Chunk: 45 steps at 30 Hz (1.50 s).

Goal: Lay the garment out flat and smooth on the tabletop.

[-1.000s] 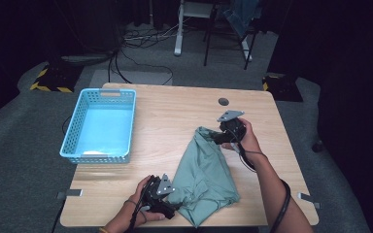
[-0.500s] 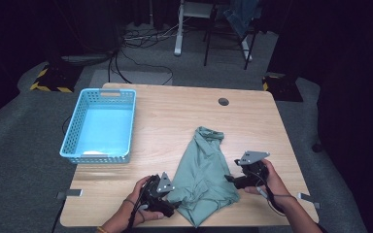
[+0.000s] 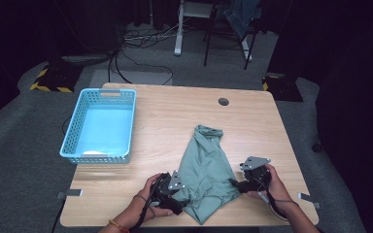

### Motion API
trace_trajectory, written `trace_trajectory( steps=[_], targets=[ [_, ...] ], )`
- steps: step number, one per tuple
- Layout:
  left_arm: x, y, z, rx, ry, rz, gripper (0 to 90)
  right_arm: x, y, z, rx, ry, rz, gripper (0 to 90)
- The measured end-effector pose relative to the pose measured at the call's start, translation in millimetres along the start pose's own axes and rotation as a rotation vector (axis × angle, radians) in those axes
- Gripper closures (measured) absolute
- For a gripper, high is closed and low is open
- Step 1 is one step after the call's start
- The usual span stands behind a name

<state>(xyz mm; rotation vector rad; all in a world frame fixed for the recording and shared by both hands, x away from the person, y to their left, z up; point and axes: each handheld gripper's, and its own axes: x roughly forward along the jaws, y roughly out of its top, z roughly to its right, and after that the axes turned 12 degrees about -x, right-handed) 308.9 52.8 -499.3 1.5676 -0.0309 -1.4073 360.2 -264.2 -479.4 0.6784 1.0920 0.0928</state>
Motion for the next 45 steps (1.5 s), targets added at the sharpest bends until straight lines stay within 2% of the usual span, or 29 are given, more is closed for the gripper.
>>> trace_trajectory(
  steps=[1,4,5,9,11,12,13,14,15,16,17,18,21,22,24,25,26,28,29,32,36,40,42,45],
  targets=[
    [3.6,4.6,0.4,0.001,0.007,-0.002,17.1,3.5,1.2,7.7,0.006,-0.024,-0.007,25.9],
    [7.1,9.4,0.6,0.014,0.018,0.001,17.1,7.3,3.1,15.2,0.009,-0.041,-0.014,25.9],
    [8.9,12.2,0.4,0.019,0.026,0.001,17.0,11.8,5.9,21.7,0.007,-0.069,-0.017,25.8],
    [11.1,20.3,-2.8,0.04,0.038,-0.018,17.0,15.4,8.9,27.1,0.001,-0.086,-0.019,26.5],
    [8.0,22.2,-6.0,0.04,0.036,-0.023,16.6,14.5,8.3,29.3,0.013,-0.075,-0.004,29.1],
    [4.3,21.8,-7.1,0.037,0.037,-0.011,18.0,10.2,5.2,30.1,0.042,-0.04,0.034,32.4],
    [-5.3,19.1,-9.4,0.042,0.048,0.011,18.9,6.8,3.7,30.4,0.04,-0.025,0.048,34.3],
    [-5.3,19.1,-9.4,0.042,0.048,0.011,19.1,6.8,3.7,30.4,0.04,-0.025,0.048,34.3],
    [-12.0,16.0,-11.3,0.037,0.05,0.018,19.1,2.6,2.6,30.0,0.04,-0.013,0.066,35.4],
    [-16.1,13.6,-12.7,0.039,0.053,0.023,19.6,-3.8,1.3,29.5,0.046,0.001,0.09,40.1],
    [-21.1,9.6,-14.1,0.033,0.058,0.03,22.6,-12.4,-0.1,27.7,0.048,0.042,0.134,45.0],
    [-28.0,2.2,-16.9,0.028,0.053,0.033,24.2,-16.5,-0.3,25.6,0.042,0.057,0.148,47.3],
    [-33.6,-9.4,-18.9,0.031,0.065,0.012,26.4,-22.1,0.4,17.2,0.009,0.096,0.161,50.7],
    [-34.2,-11.4,-18.8,0.03,0.067,0.014,28.0,-22.5,1.8,12.6,-0.026,0.108,0.15,50.7],
    [-35.2,-10.6,-18.3,0.015,0.064,0.026,28.2,-21.6,4.1,7.3,-0.058,0.117,0.133,48.5],
    [-35.3,-7.3,-16.5,0.015,0.065,0.031,28.5,-20.7,4.6,6.6,-0.065,0.115,0.127,47.9],
    [-35.4,-0.9,-11.9,0.033,0.071,0.041,28.5,-19.4,4.7,6.7,-0.07,0.109,0.119,46.6],
    [-35.1,10.6,-3.7,0.061,0.054,0.052,28.5,-17.0,3.1,10.5,-0.05,0.099,0.115,45.8],
    [-33.7,19.4,3.0,0.089,0.053,0.057,28.5,-17.0,2.3,12.4,-0.042,0.097,0.118,45.8],
    [-26.1,39.1,16.2,0.139,0.045,0.059,28.5,-19.8,-2.5,19.2,-0.012,0.075,0.127,43.8],
    [-15.4,60.2,25.5,0.17,0.031,0.044,29.1,-24.6,-11.9,27.5,0.039,0.045,0.145,41.6],
    [1.3,75.6,35.8,0.223,0.012,0.004,33.1,-24.7,-20.5,33.3,0.062,0.017,0.125,40.8],
    [9.6,79.6,38.7,0.233,0.0,-0.016,37.2,-24.3,-23.9,35.5,0.072,0.003,0.109,40.6],
    [24.9,83.6,38.0,0.223,0.023,-0.04,38.0,-23.8,-27.5,37.0,0.087,-0.001,0.102,40.3]
  ],
)
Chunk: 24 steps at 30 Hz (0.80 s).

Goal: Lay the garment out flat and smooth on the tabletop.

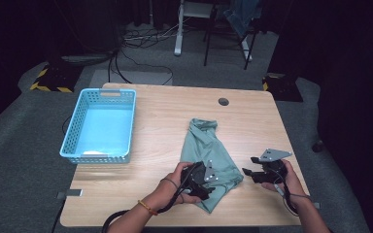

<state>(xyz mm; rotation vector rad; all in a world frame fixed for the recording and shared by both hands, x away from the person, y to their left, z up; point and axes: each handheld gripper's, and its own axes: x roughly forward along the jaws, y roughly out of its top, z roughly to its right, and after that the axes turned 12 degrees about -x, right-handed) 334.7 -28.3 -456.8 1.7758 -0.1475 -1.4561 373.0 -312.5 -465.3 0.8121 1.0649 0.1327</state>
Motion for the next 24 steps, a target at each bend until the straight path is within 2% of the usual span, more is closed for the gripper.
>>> trace_trajectory(
  steps=[3,6,10,12,15,19,24],
  targets=[
    [9.2,1.5,-6.4,-0.036,0.024,-0.015,36.9,2.6,-1.1,0.0,0.002,0.003,-0.005,40.2],
    [15.4,2.1,-13.3,-0.055,0.022,-0.041,39.2,6.7,-0.2,-3.1,-0.011,0.014,-0.015,39.9],
    [17.1,1.0,-14.1,-0.004,0.033,-0.07,59.7,10.8,1.8,-7.3,-0.035,0.024,-0.028,39.6],
    [14.2,-0.5,-14.3,0.01,0.043,-0.055,69.6,12.4,2.0,-8.4,-0.037,0.026,-0.034,39.5],
    [6.9,-2.6,-15.8,0.0,0.051,-0.023,79.2,14.2,1.1,-8.7,-0.04,0.023,-0.045,39.1],
    [-11.1,-5.6,-22.0,-0.019,0.066,0.024,82.4,16.6,0.4,-10.3,-0.045,0.02,-0.063,38.0],
    [-35.0,-14.8,-31.8,-0.066,0.092,0.074,82.5,19.7,1.3,-12.1,-0.056,0.016,-0.075,37.7]
  ],
)
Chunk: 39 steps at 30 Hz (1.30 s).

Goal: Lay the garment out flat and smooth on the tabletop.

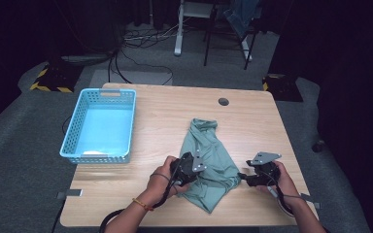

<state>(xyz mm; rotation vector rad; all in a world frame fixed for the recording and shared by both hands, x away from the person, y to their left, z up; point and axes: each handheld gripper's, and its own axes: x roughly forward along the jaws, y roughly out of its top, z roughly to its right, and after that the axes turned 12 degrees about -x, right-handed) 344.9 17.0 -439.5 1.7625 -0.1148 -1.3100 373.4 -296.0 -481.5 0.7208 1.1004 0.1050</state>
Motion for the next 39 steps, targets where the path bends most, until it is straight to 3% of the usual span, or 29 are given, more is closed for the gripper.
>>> trace_trajectory(
  steps=[7,18,27,31,33,37,39],
  targets=[
    [-23.0,-23.5,-16.0,-0.071,0.031,0.021,82.3,0.7,1.9,-2.3,-0.01,-0.007,-0.004,37.6],
    [-48.7,-85.6,-44.5,-0.171,0.065,-0.051,81.8,0.1,16.3,-16.1,-0.038,0.013,0.068,38.2],
    [-53.0,-113.7,-44.8,-0.179,0.072,-0.119,74.4,5.7,28.6,-30.2,-0.088,0.044,0.077,38.3],
    [-57.4,-122.6,-44.1,-0.19,0.061,-0.117,69.5,8.9,30.0,-34.6,-0.105,0.053,0.064,38.2],
    [-62.0,-123.1,-42.0,-0.185,0.063,-0.11,62.8,9.2,30.3,-35.5,-0.11,0.058,0.065,38.2],
    [-70.7,-114.6,-35.7,-0.173,0.055,-0.072,53.9,8.8,31.3,-36.1,-0.105,0.062,0.069,38.2],
    [-73.7,-103.0,-27.6,-0.14,0.04,-0.047,51.8,9.3,31.8,-36.5,-0.109,0.063,0.067,38.2]
  ],
)
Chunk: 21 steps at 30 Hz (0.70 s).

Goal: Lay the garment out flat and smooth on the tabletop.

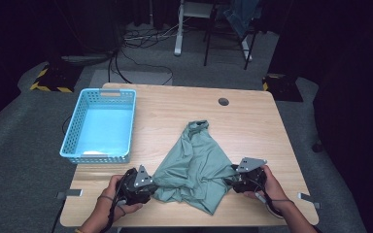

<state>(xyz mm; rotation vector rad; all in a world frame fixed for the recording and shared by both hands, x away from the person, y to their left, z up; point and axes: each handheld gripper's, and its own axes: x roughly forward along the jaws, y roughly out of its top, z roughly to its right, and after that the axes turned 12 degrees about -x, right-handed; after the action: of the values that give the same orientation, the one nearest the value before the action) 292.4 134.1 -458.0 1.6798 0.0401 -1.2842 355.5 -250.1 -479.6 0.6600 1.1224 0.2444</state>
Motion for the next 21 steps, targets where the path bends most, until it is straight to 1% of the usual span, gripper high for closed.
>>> trace_trajectory(
  steps=[1,3,4,5,6,8,9,10,13,14,15,16,17,19,21],
  targets=[
    [-0.9,4.1,3.4,0.011,-0.011,0.006,49.2,0.6,0.3,-0.3,0.0,0.001,-0.001,38.2],
    [-3.5,16.3,12.7,0.033,-0.037,0.035,47.9,1.4,0.8,-0.9,-0.001,0.004,-0.002,38.2],
    [-3.5,16.3,12.7,0.033,-0.037,0.035,47.0,1.8,1.1,-1.3,-0.005,0.004,-0.002,38.2],
    [-3.1,26.8,20.7,0.058,-0.056,0.045,46.7,2.1,1.2,-1.8,-0.008,0.007,-0.002,38.2],
    [-0.9,31.1,25.2,0.074,-0.067,0.043,47.0,2.5,1.3,-2.4,-0.008,0.011,-0.002,38.2],
    [5.3,37.8,32.7,0.111,-0.072,0.032,47.1,3.2,1.0,-2.9,-0.008,0.011,-0.005,38.2],
    [10.9,42.0,36.7,0.122,-0.076,0.021,46.7,3.3,0.7,-3.0,-0.01,0.012,-0.006,38.2],
    [14.3,44.2,38.5,0.126,-0.079,0.013,46.7,3.2,0.5,-3.1,-0.011,0.013,-0.005,38.2],
    [28.0,52.2,45.0,0.154,-0.08,-0.011,47.0,2.5,0.0,-3.6,-0.01,0.013,-0.006,38.2],
    [32.3,54.9,46.8,0.168,-0.078,-0.018,48.4,2.4,-0.1,-3.7,-0.011,0.012,-0.006,38.2],
    [36.9,57.1,48.8,0.177,-0.068,-0.027,49.1,2.4,-0.2,-3.8,-0.013,0.013,-0.006,38.2],
    [41.5,59.1,50.4,0.181,-0.067,-0.034,49.2,2.5,-0.2,-3.7,-0.012,0.014,-0.006,38.1],
    [46.8,61.2,51.8,0.185,-0.078,-0.049,49.9,2.7,-0.2,-3.7,-0.01,0.014,-0.006,38.1],
    [54.2,62.6,54.6,0.195,-0.065,-0.065,54.8,2.9,0.2,-4.0,-0.013,0.013,-0.005,38.1],
    [61.5,63.1,56.4,0.213,-0.048,-0.087,63.6,2.9,0.6,-4.9,-0.014,0.014,-0.004,38.2]
  ],
)
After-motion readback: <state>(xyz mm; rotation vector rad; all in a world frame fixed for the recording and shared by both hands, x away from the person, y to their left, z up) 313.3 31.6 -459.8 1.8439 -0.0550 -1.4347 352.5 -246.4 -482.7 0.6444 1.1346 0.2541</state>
